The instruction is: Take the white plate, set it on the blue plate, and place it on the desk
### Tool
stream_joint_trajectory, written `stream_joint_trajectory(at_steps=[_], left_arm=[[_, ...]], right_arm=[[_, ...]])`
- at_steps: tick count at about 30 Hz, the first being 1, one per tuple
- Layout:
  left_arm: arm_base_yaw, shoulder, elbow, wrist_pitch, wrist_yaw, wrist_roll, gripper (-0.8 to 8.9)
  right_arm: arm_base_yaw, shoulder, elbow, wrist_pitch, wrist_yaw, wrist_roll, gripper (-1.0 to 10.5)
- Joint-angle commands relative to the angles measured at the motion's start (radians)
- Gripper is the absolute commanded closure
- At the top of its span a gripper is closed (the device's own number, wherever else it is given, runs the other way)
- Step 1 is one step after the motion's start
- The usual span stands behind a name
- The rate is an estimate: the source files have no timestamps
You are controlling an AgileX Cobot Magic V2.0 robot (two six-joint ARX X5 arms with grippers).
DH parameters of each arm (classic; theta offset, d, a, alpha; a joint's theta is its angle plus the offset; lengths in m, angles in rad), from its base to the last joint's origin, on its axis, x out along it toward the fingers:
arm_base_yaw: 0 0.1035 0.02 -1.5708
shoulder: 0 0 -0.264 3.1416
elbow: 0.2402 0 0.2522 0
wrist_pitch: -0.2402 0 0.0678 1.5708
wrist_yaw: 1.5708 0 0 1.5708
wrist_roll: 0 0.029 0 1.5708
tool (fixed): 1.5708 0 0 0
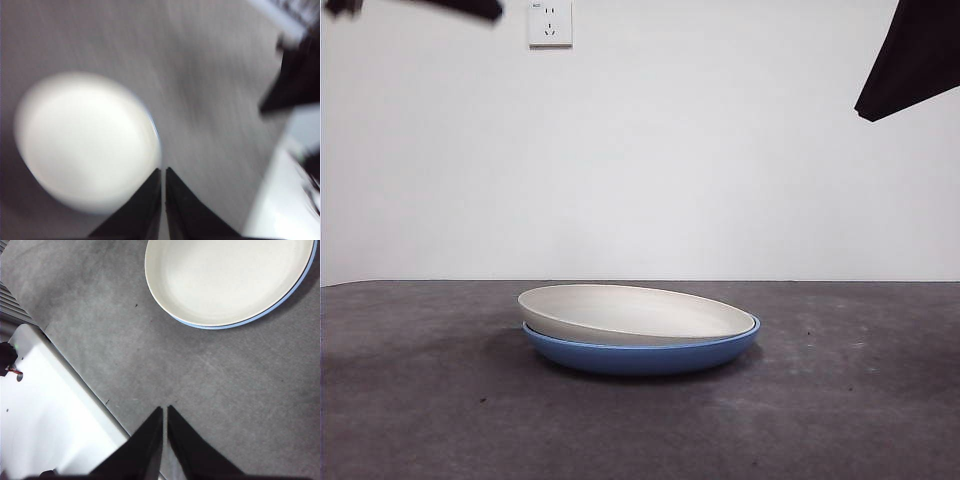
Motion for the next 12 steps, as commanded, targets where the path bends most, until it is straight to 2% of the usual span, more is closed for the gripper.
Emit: stream_joint_trajectory(at_steps=[1,8,12], left_arm=[[0.049,-0.063,0.01,0.169,0.001,0.048,7.99],[0.27,-0.269,-0.068,0.457,-0.026,0.048,7.98],[0.376,-0.401,-0.183,0.57,-0.176,0.048,7.99]], right_arm=[[0.006,0.006,0.018,0.006,-0.002,-0.014,9.4],[0.006,0.006,0.018,0.006,-0.002,-0.014,9.4],[0.005,0.006,0.018,0.006,-0.002,-0.014,9.4]])
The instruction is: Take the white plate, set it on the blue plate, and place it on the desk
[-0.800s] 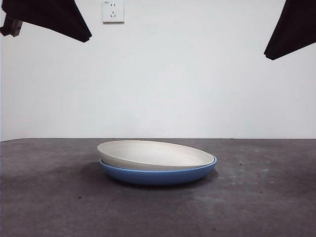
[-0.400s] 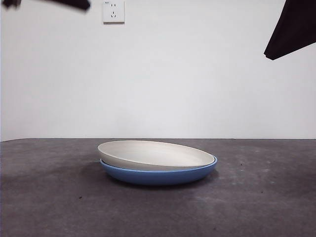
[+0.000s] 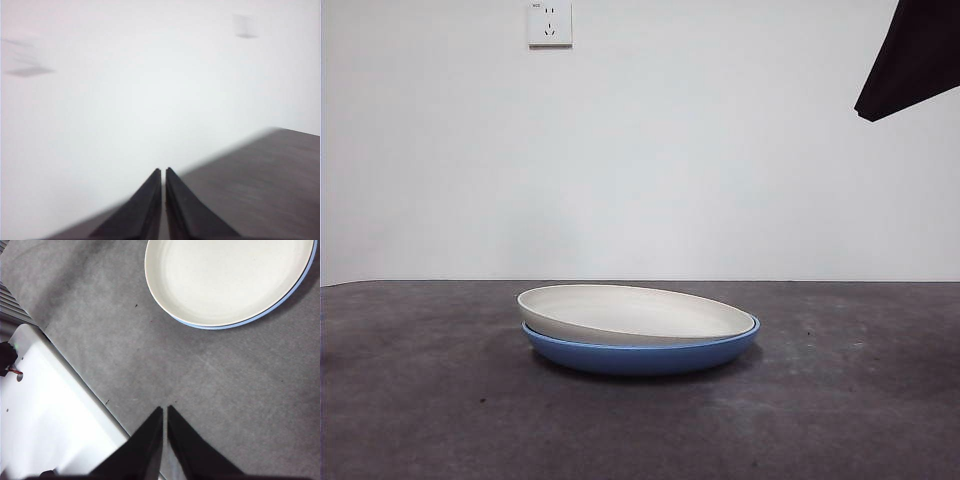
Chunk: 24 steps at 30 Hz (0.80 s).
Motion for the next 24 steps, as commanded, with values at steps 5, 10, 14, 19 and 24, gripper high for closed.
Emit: stream_joint_trajectory(at_steps=[5,10,14,19,24], left_arm=[[0.095,-0.191,-0.205,0.097,-0.269,0.007,7.98],[0.135,-0.31,-0.362,0.108,-0.356,0.003,7.98],[0.156,-0.387,-0.48,0.109,-0.356,-0.002,7.98],[0.17,-0.468,-0.619,0.109,-0.356,-0.015,7.98],[0.178,-0.54,-0.74,0.107,-0.384,-0.05,7.98]], right_arm=[[0.005,0.006,0.018,0.006,-0.002,-0.014,9.4],[0.005,0.006,0.018,0.006,-0.002,-0.014,9.4],[0.005,0.006,0.018,0.006,-0.002,-0.014,9.4],[0.005,0.006,0.018,0.006,-0.002,-0.014,9.4],[0.006,0.006,0.018,0.006,-0.002,-0.014,9.4]])
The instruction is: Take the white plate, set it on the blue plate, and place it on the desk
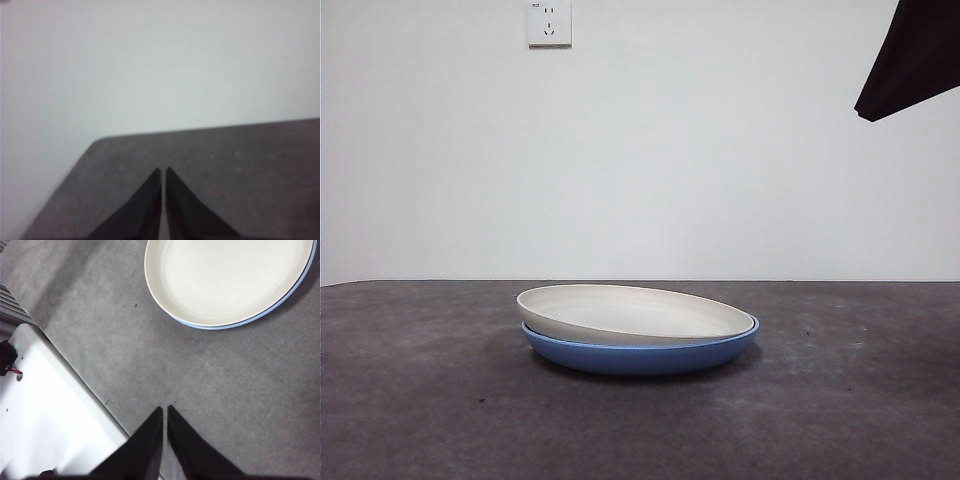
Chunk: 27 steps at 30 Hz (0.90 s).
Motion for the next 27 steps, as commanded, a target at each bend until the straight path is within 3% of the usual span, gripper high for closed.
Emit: stream_joint_trajectory(at_steps=[1,15,27], left_arm=[[0.006,-0.033,-0.052,0.011,-0.021,-0.037,7.98],[0.009,-0.153,-0.213,-0.003,-0.039,-0.07,7.99],[0.009,-0.152,-0.212,-0.177,-0.039,-0.086,7.98]], right_arm=[[0.006,0.006,0.018,0.006,-0.002,-0.012,9.4],[0.005,0.006,0.018,0.006,-0.002,-0.012,9.4],[0.005,0.006,0.018,0.006,-0.002,-0.012,9.4]])
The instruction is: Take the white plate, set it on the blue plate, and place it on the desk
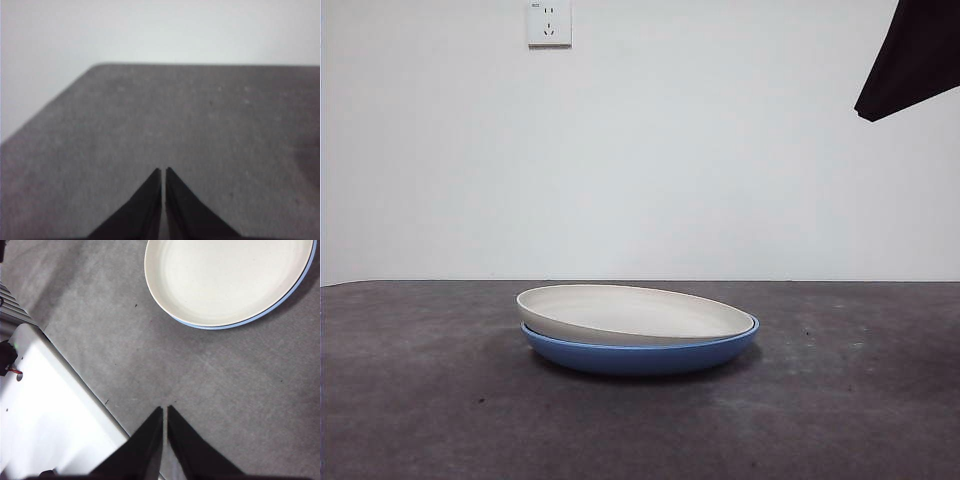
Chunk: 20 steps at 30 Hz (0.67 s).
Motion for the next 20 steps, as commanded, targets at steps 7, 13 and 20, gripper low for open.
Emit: stream_joint_trajectory(at_steps=[7,13,20], left_arm=[[0.004,-0.001,-0.021,-0.029,-0.003,-0.009,7.98],[0.004,-0.001,-0.021,-0.029,-0.003,-0.009,7.99],[0.004,-0.001,-0.021,-0.029,-0.003,-0.009,7.99]], right_arm=[[0.005,0.006,0.018,0.006,-0.002,-0.012,9.4],[0.005,0.006,0.018,0.006,-0.002,-0.012,9.4],[0.005,0.006,0.018,0.006,-0.002,-0.012,9.4]])
